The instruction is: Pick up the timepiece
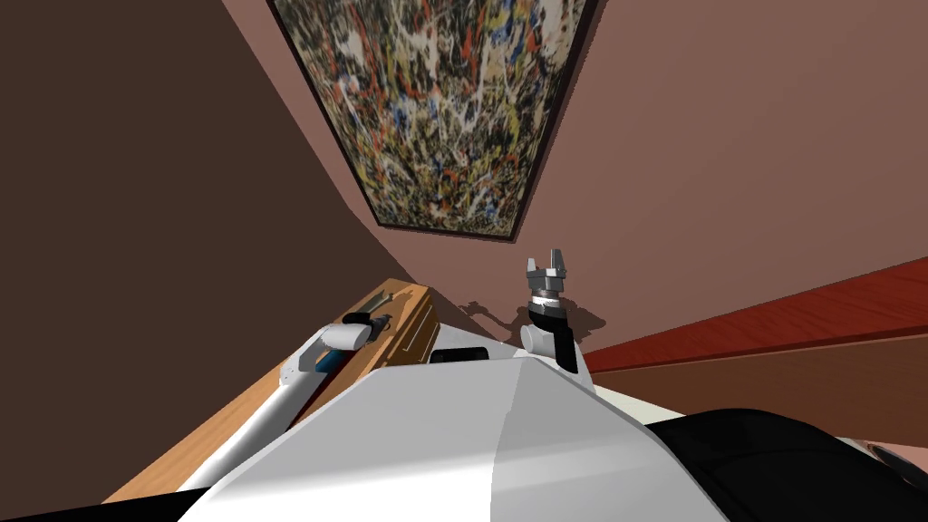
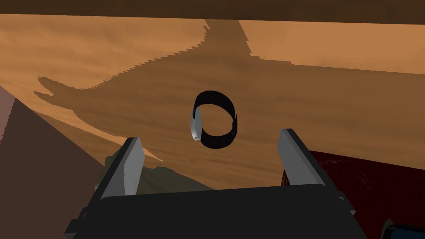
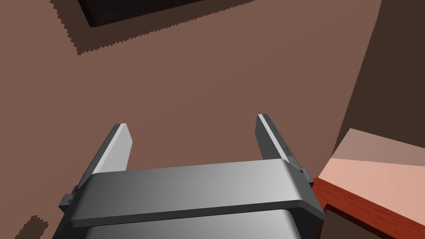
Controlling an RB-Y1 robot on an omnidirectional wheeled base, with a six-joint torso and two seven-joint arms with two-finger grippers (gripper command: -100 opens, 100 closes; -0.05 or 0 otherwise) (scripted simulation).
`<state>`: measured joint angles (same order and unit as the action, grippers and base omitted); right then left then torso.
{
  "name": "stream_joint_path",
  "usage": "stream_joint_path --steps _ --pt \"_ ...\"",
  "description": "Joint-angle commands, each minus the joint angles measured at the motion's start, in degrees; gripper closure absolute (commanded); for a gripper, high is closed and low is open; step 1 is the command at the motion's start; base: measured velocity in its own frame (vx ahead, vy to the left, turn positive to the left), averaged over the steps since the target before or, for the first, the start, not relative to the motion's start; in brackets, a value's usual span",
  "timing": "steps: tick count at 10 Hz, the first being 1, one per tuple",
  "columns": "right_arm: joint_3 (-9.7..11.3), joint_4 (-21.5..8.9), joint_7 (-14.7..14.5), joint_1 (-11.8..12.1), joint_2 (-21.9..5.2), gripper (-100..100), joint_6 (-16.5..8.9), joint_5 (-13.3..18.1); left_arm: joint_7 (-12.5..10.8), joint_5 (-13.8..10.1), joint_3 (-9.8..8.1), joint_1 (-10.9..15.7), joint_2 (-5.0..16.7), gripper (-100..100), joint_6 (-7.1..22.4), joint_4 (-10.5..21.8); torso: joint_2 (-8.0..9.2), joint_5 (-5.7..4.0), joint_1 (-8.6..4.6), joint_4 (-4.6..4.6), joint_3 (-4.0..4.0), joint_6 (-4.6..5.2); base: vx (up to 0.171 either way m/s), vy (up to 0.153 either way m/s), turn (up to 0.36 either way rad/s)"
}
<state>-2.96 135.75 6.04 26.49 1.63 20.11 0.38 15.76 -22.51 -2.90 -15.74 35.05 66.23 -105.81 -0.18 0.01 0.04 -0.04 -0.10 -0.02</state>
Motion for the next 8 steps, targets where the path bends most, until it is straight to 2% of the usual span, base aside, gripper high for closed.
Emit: stream_joint_path --steps 1,4,5,6,7,8 --pt "0.00 0.00 0.00 0.00 0.00 0 0.00 0.00 0.57 -0.45 -0.10 0.37 0.35 -100 2.86 0.47 0.00 0.00 0.00 0.00 0.00 0.00 0.065 0.014 -0.062" --pt "0.00 0.00 0.00 0.00 0.00 0 0.00 0.00 1.18 -1.05 -0.25 0.96 0.94 -100 6.11 0.70 -0.08 -0.01 -0.03 -0.02 -0.05 -0.01 0.069 0.002 -0.046" --pt "0.00 0.00 0.00 0.00 0.00 0 0.00 0.00 1.06 -0.81 -0.12 0.94 0.73 -100 5.29 0.94 -0.08 -0.01 -0.08 -0.02 -0.05 0.00 0.030 -0.005 -0.009" --pt "0.00 0.00 0.00 0.00 0.00 0 0.00 0.00 1.10 -0.82 -0.12 0.97 0.74 0 5.49 0.95 0.02 -0.02 -0.08 0.00 0.01 -0.02 0.006 0.000 0.002" --pt "0.00 0.00 0.00 0.00 0.00 0 0.00 0.00 1.17 -0.19 0.33 1.30 0.13 -100 3.84 2.95 0.12 -0.01 -0.07 0.02 0.06 -0.02 0.005 0.010 -0.046" --pt "0.00 0.00 0.00 0.00 0.00 0 0.00 0.00 1.19 -0.03 0.44 1.38 -0.02 -100 3.43 3.45 0.15 0.00 -0.03 0.03 0.08 -0.01 0.003 0.017 -0.042"
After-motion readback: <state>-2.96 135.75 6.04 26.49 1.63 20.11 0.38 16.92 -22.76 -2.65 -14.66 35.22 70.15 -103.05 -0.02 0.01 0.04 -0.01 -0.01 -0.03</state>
